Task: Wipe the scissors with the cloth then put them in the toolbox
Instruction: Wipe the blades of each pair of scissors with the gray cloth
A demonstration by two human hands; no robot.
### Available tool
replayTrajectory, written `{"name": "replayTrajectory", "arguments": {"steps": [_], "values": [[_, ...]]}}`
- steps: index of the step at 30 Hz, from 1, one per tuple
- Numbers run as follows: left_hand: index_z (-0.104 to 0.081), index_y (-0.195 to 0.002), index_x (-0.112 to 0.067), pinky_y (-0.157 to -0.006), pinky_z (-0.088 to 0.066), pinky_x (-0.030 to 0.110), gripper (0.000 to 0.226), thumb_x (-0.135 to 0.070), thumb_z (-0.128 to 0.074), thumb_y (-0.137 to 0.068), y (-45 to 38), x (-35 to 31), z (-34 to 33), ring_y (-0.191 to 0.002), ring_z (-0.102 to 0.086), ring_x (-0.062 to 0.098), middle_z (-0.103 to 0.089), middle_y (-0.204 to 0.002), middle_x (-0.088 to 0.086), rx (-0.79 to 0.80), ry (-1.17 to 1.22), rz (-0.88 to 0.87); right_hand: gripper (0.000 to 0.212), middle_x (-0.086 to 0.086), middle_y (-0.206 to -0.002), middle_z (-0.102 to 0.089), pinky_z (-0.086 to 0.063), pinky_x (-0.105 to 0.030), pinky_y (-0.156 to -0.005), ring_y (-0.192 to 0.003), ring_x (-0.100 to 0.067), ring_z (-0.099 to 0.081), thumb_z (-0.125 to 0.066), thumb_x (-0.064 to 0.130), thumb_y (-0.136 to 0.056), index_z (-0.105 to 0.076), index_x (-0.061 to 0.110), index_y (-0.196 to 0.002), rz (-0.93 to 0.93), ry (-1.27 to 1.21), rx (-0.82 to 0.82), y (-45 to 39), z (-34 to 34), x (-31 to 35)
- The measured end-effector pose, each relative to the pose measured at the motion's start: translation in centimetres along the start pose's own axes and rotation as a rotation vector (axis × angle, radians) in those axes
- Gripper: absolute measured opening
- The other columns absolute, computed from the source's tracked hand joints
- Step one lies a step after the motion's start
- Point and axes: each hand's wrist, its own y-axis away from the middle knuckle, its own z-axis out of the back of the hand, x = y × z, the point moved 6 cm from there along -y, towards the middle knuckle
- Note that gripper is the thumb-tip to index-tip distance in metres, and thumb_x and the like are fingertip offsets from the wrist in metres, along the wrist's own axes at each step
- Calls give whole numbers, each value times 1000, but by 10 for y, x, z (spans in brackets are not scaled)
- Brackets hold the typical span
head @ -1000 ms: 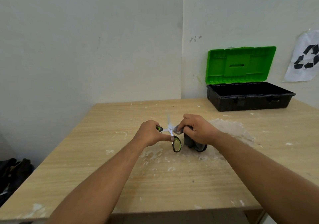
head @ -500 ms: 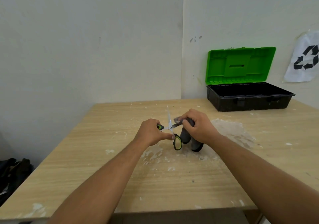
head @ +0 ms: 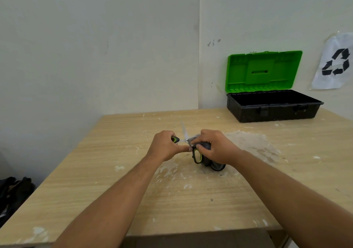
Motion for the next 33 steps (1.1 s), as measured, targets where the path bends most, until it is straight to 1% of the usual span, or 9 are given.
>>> {"name": "replayTrajectory", "arguments": {"steps": [5, 11, 14, 17, 19, 21, 23, 26, 33], "values": [[-47, -63, -15, -50, -24, 28, 73, -77, -80, -46, 0, -2, -2, -53, -33, 14, -39, -61, -4, 19, 19, -9, 19, 15, -81, -61, -42, -10, -66, -76, -1, -59, -68, 8, -89, -78, 20, -100, -33, -105, -150, 0, 10, -4], [-51, -64, -14, -53, -28, 30, 72, -79, -79, -46, -2, -3, 3, -56, -40, 14, -44, -63, -3, 35, 25, 20, 24, 3, -81, -58, -42, -13, -66, -74, -6, -56, -67, 8, -92, -76, 17, -112, 8, -74, -274, 0, 15, 3], [-50, -60, -16, -51, -28, 28, 70, -76, -82, -46, -4, -3, 7, -54, -41, 12, -44, -61, -8, 30, 19, 24, 22, 12, -90, -67, -42, -4, -75, -88, 3, -62, -65, 7, -92, -76, 18, -108, -94, -183, -435, -2, 30, -4], [-51, -58, -20, -50, -28, 27, 62, -71, -85, -49, -6, 1, 8, -55, -43, 10, -47, -62, -9, 46, -10, 24, 22, 17, -98, -70, -43, -3, -81, -96, 8, -64, -63, 9, -94, -75, 24, -104, -204, -296, -521, -4, 41, -11], [-52, -59, -21, -50, -29, 27, 59, -69, -85, -52, -7, 3, 6, -56, -44, 10, -49, -64, -9, 60, -30, 20, 22, 16, -96, -68, -43, -5, -81, -94, 5, -63, -63, 12, -94, -74, 23, -109, -152, -216, -457, -7, 40, -4], [-51, -59, -21, -51, -29, 28, 59, -69, -85, -53, -7, 3, 2, -56, -43, 11, -48, -62, -8, 68, -31, 16, 24, 14, -86, -58, -44, -10, -74, -80, -2, -59, -64, 15, -94, -73, 21, -115, -41, -85, -321, -9, 30, 8], [-48, -58, -19, -52, -29, 29, 62, -71, -82, -54, -5, 0, -1, -54, -40, 13, -44, -59, -7, 71, -12, -4, 26, 10, -80, -49, -43, -19, -64, -67, -8, -50, -64, 15, -94, -72, 16, -119, 77, 48, -185, -11, 16, 19], [-54, -63, -13, -52, -30, 29, 62, -70, -76, -58, -4, -5, -1, -54, -40, 16, -48, -60, -2, 79, -17, -31, 27, -3, -80, -54, -48, -37, -56, -65, -19, -52, -67, 15, -93, -72, 13, -120, 193, 169, -74, -10, 0, 24], [-63, -71, -15, -52, -33, 30, 62, -72, -79, -57, -3, -4, 6, -56, -48, 16, -57, -65, -4, 46, -135, -33, 31, -3, -79, -54, -44, -39, -53, -63, -23, -51, -64, 21, -96, -69, 21, -126, 276, 305, 9, -13, -3, 16]]}}
